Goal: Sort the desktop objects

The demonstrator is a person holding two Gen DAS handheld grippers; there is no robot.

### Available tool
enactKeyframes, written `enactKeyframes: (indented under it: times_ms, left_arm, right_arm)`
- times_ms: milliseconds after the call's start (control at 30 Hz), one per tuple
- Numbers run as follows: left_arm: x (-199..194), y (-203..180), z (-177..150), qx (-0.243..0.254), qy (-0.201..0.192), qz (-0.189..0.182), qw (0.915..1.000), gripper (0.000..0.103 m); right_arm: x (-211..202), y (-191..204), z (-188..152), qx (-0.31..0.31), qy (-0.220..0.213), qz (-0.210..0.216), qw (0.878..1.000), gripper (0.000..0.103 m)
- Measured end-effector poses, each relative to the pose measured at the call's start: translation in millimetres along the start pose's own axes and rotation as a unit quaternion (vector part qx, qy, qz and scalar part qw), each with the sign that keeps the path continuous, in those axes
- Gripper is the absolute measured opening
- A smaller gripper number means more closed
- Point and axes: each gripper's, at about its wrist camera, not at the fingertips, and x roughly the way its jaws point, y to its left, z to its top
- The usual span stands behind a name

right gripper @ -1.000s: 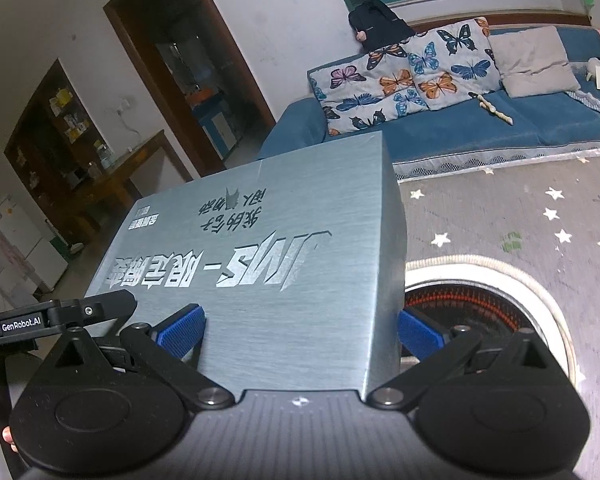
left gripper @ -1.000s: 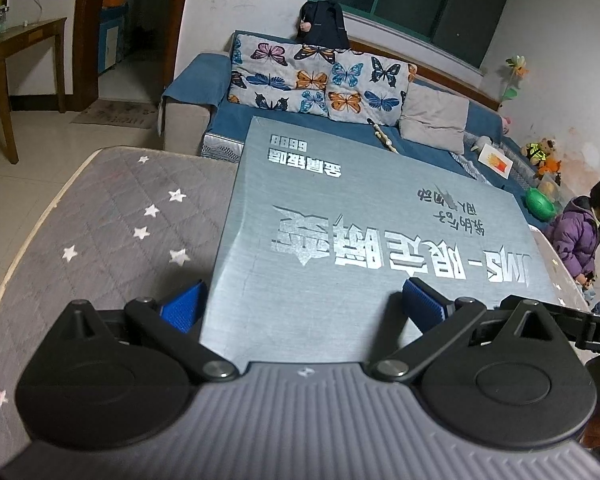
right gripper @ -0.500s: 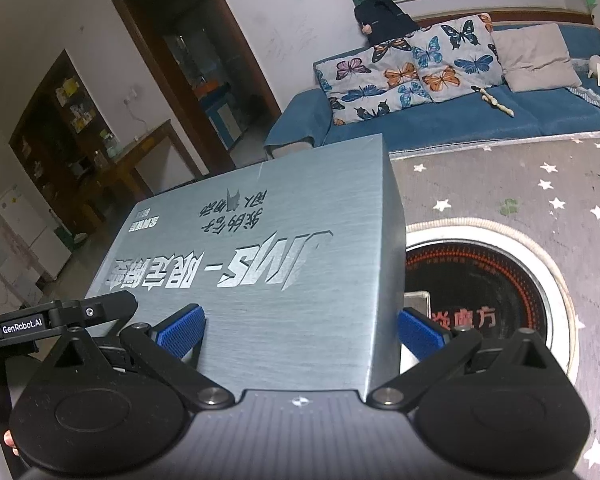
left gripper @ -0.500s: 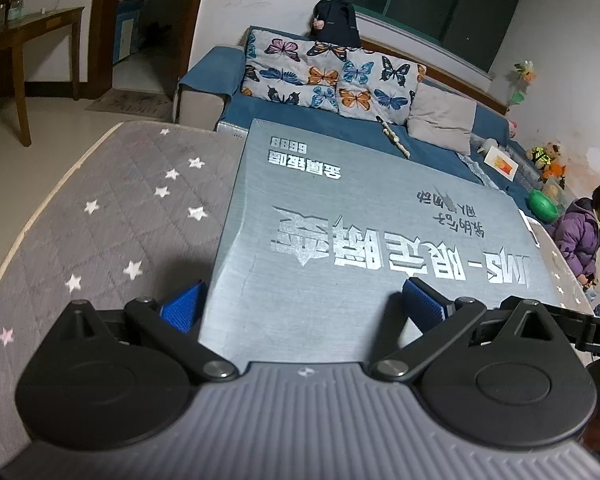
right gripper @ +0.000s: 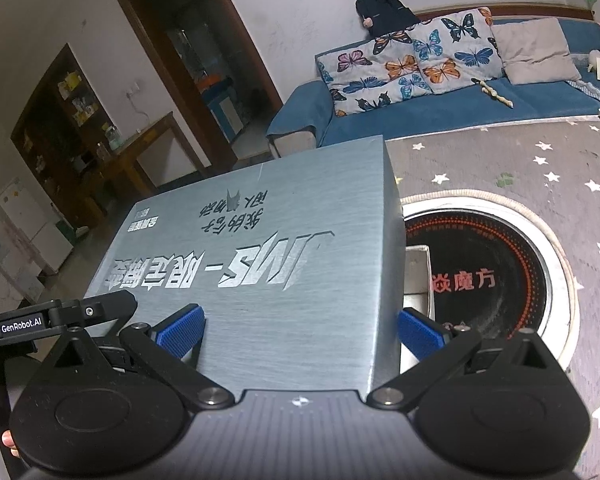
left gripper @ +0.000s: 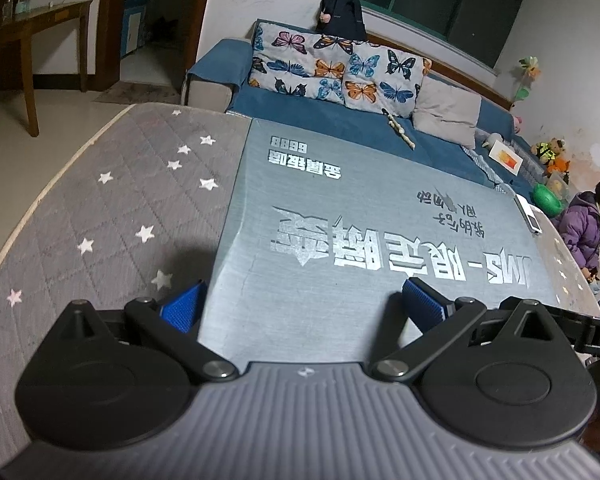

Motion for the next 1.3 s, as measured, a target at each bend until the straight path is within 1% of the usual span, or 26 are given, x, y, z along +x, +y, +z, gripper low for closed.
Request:
enactKeyframes:
  times_ms: [267,633,967,1300]
  left_arm:
    - [-5,-3,-12,0.000,0.002,0.002,1.0000,0.103]
    - [-2,-5,-20,-0.002,0.012,0.000,0.9999,0.103]
    - [3,-1,-24,-0.017,0.022,-0.004,0.9996,0.103]
    - [2,-3,-21,-0.008,0.019,-0.006,0.9998,0.103]
  right_arm:
    - [-6,-2,-12,0.002,0.000,0.000,1.000,0.103]
    - [-9,-5,-23,0.005,0.005,-0.004,1.000,0.103]
    - [-8,-3,-18,0.002,0.010,-0.007,1.000,0.103]
    - [-16,1,-13,-0.002,0.013,-0.010,1.000,0.103]
